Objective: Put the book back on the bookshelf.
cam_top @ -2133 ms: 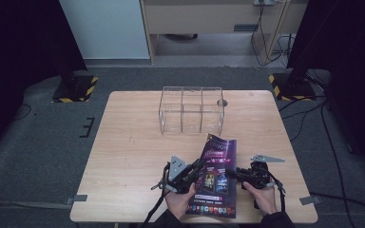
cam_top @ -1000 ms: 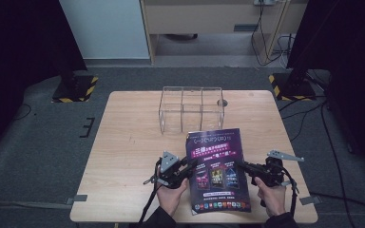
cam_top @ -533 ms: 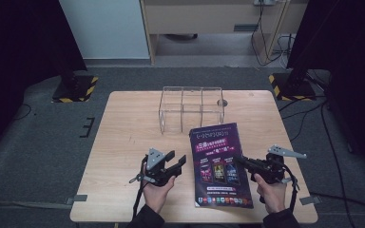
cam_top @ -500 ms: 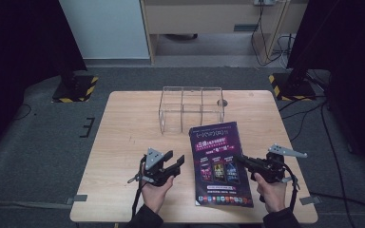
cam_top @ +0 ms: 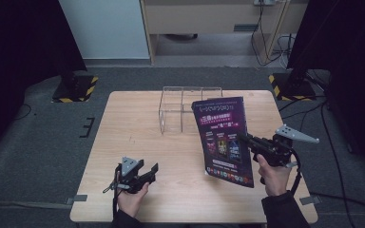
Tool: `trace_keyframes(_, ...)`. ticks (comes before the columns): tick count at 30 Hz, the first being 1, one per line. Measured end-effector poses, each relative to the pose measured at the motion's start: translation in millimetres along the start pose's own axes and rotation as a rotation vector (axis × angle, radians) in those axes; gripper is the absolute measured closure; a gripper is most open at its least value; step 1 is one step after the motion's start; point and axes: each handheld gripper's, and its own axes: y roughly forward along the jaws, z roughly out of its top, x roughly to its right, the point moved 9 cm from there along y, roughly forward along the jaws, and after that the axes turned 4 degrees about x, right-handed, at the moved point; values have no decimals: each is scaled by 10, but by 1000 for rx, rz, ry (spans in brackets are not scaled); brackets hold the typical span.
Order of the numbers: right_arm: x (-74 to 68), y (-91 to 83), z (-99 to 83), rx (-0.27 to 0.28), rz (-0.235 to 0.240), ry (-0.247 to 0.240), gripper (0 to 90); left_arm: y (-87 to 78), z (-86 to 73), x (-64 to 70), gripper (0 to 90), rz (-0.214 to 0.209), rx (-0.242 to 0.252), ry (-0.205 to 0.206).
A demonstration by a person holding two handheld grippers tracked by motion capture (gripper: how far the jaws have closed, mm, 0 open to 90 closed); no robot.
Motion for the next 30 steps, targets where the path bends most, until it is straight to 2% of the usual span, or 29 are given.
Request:
trace_keyframes(2,-2,-8,87,21,1,1,844,3,-51,-81,338,18,-24,13)
trace_keyframes(5,-10,-22,219,52,-3,6,844,22,-107,-206,317,46,-46,8)
trace_keyframes(7,-12,-17,263,64,-4,-2,844,34,-126,-244,299,56,-56,14)
trace_keyframes(9,-43,12,400,91,-16,-25,844,61,-178,-348,286,85,-78,25)
trace_keyframes(10,-43,12,400,91,-16,-25,844,61,-178,-348,279,85,-78,25)
trace_keyframes(13,-76,77,544,128,-25,-40,844,70,-217,-480,257,113,-94,27)
trace_keyframes(18,-81,151,653,150,-40,-58,844,88,-270,-563,230,133,-124,36)
trace_keyframes(21,-73,213,738,164,-53,-72,844,112,-304,-612,220,148,-146,63)
trace_keyframes(30,-13,355,857,190,-73,-69,844,142,-369,-704,197,185,-182,86)
